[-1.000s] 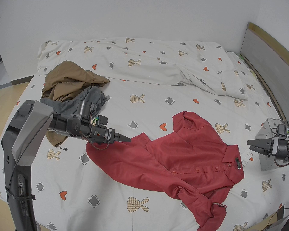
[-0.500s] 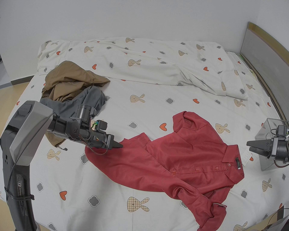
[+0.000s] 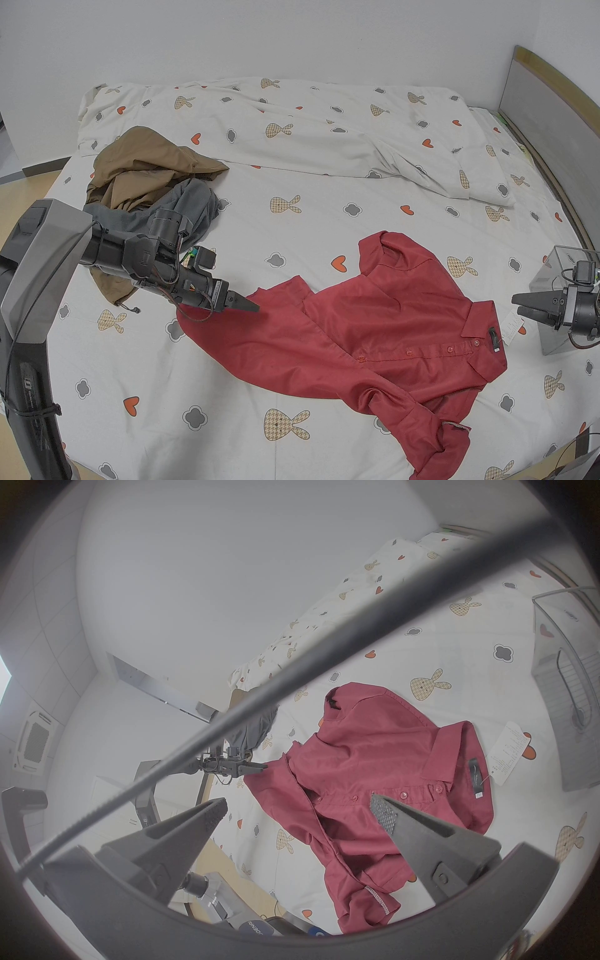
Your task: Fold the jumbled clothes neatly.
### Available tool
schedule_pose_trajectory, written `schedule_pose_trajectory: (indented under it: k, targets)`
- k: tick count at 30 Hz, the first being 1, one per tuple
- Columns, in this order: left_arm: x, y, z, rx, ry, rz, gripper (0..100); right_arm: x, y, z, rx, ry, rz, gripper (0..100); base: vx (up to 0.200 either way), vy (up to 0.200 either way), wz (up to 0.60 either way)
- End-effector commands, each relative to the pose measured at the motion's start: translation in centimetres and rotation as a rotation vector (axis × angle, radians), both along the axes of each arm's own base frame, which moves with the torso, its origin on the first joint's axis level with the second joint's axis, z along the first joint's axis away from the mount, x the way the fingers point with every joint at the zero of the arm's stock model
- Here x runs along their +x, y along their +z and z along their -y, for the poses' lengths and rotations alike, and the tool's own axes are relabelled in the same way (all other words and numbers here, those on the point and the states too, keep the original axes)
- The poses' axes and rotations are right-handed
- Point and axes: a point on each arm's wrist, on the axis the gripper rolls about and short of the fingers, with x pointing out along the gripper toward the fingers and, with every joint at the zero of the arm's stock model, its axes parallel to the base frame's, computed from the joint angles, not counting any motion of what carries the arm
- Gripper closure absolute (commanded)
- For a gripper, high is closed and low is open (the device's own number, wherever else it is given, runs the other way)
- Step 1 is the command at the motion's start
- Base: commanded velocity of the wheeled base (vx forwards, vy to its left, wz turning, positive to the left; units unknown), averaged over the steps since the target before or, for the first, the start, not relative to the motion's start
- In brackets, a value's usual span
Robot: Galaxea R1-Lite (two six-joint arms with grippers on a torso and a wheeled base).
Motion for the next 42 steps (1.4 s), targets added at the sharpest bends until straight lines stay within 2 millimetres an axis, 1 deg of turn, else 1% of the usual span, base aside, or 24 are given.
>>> schedule_pose_trajectory:
  k: [1,5,9,11,15,16,19,22,26,28,30,32,33,34,38,39,40,42]
  targets:
    - [0.5,0.1,0.1,-0.002,0.000,0.016,0,0.0,0.0,-0.1,0.000,0.003,0.001,0,0.000,0.000,0.00]
    - [1.5,-0.2,0.2,0.004,-0.009,0.045,0,-0.1,0.1,-0.1,-0.001,0.003,0.004,0,0.000,0.000,0.00]
    - [2.0,-1.0,0.3,0.015,-0.014,0.046,0,0.0,0.0,0.0,0.000,0.002,0.003,0,0.000,0.000,0.00]
    - [2.5,-2.1,0.5,0.045,-0.010,0.042,0,0.0,0.0,-0.1,0.000,0.005,0.000,0,0.000,0.000,0.00]
    - [2.7,-3.1,0.7,0.077,-0.001,0.032,0,0.0,0.0,-0.1,0.000,0.005,0.001,0,0.000,0.000,0.00]
    - [2.6,-3.4,0.7,0.085,-0.009,0.029,100,0.0,0.0,-0.1,0.000,0.005,0.003,0,0.000,0.000,0.00]
    - [2.2,-3.5,0.7,0.094,-0.021,0.017,100,0.1,0.0,0.0,0.000,0.003,0.000,0,0.000,0.000,0.00]
    - [2.0,-3.2,0.6,0.096,-0.022,0.012,100,0.1,-0.1,-0.1,0.001,0.005,-0.002,0,0.000,0.000,0.00]
    - [1.4,-1.3,0.3,0.090,-0.019,0.039,100,0.1,-0.1,-0.1,0.001,0.005,-0.002,0,0.000,0.000,0.00]
    - [0.6,-0.3,0.1,0.086,-0.019,0.047,100,0.1,0.0,-0.1,0.000,0.005,0.000,0,0.000,0.000,0.00]
    - [0.0,0.2,0.0,0.086,-0.019,0.046,100,0.1,-0.1,-0.1,0.001,0.005,-0.002,0,0.000,0.000,0.00]
    - [-1.3,1.0,-0.2,0.086,-0.022,0.041,100,0.1,-0.1,-0.1,0.001,0.007,-0.005,0,0.000,0.000,0.00]
    - [-1.3,1.0,-0.2,0.086,-0.022,0.041,100,0.1,-0.1,-0.1,0.001,0.007,-0.005,0,0.000,0.000,0.00]
    - [-2.5,1.3,-0.4,0.088,-0.026,0.030,100,0.1,-0.1,-0.1,0.001,0.008,-0.005,0,0.000,0.000,0.00]
    - [-5.5,2.1,-0.9,0.093,-0.031,-0.002,100,0.0,-0.1,-0.2,0.001,0.010,-0.003,0,0.000,0.000,0.00]
    - [-5.5,2.1,-0.9,0.093,-0.031,-0.002,100,0.0,-0.1,-0.2,0.001,0.010,-0.003,0,0.000,0.000,0.00]
    - [-7.0,2.4,-1.3,0.094,-0.031,-0.016,100,0.0,-0.1,-0.2,0.001,0.010,-0.002,0,0.000,0.000,0.00]
    - [-8.5,2.9,-1.6,0.081,-0.036,-0.014,100,0.0,-0.1,-0.2,0.001,0.010,-0.003,0,0.000,0.000,0.00]
